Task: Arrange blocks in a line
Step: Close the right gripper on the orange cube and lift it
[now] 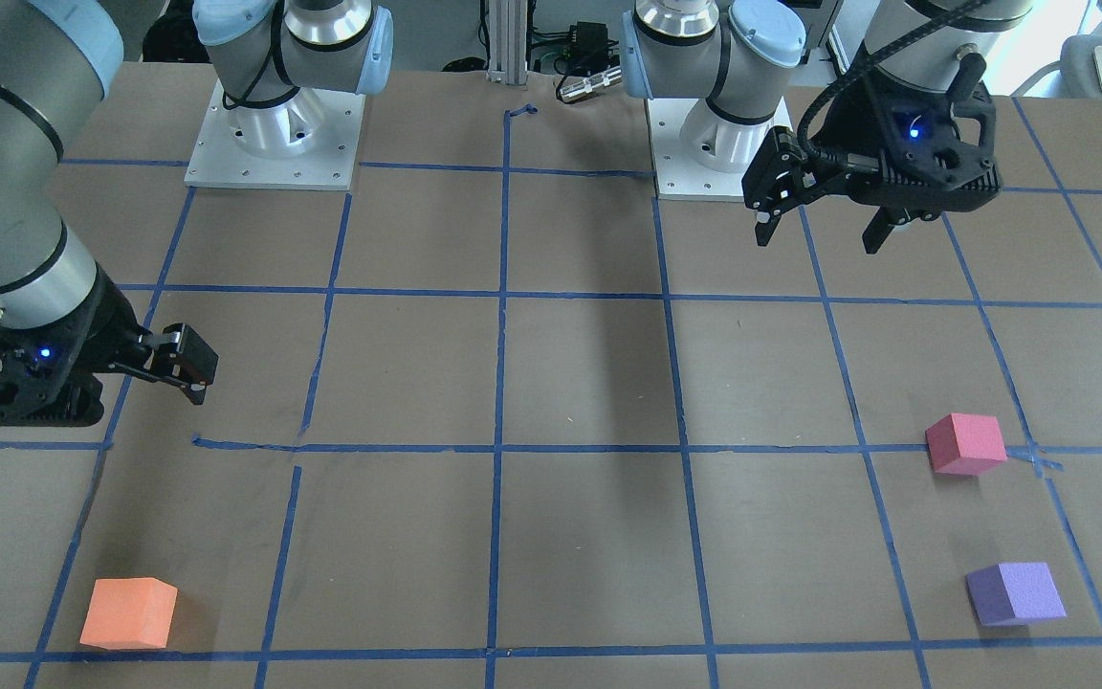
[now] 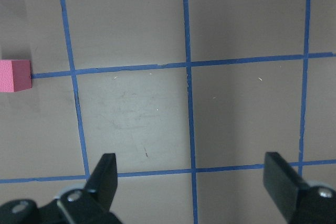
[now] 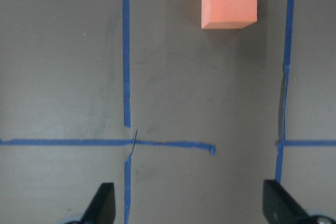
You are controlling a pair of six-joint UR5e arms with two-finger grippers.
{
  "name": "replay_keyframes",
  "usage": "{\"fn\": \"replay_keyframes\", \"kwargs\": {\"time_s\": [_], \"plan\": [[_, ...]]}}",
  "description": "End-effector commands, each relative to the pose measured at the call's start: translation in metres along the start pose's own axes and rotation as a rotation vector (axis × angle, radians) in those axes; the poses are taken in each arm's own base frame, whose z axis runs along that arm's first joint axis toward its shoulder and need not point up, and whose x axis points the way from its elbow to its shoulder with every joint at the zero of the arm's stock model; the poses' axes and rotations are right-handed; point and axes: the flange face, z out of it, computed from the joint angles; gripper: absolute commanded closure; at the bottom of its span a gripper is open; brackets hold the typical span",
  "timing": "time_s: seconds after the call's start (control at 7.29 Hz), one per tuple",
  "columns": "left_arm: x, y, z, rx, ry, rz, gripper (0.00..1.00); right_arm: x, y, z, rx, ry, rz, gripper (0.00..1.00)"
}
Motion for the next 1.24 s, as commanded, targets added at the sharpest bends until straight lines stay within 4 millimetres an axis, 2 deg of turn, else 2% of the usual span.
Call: {"fn": "replay_keyframes", "kwargs": {"time_s": [0.0,0.14,0.27,0.55,0.69,1.1], "plan": [[0.003,0.000,0.000,0.000,0.000,0.006,0.00,0.025,-0.051,0.070,0.117,0.031,-0.119,0.00],[0.003,0.000,0.001,-0.001,0.000,0.006,0.00,0.045,-0.064,0.100,0.131,0.038,-0.120,0.00],[0.004,0.000,0.001,-0.003,0.001,0.007,0.00,0.059,-0.071,0.118,0.128,0.038,-0.102,0.00],[0.004,0.002,0.002,-0.005,-0.001,0.007,0.00,0.062,-0.082,0.146,0.150,0.048,-0.084,0.00],[0.004,0.001,0.003,-0.006,-0.001,0.007,0.00,0.062,-0.085,0.158,0.154,0.047,-0.081,0.00],[0.004,0.002,0.003,-0.006,-0.001,0.009,0.00,0.061,-0.088,0.173,0.141,0.029,-0.029,0.00]]}}
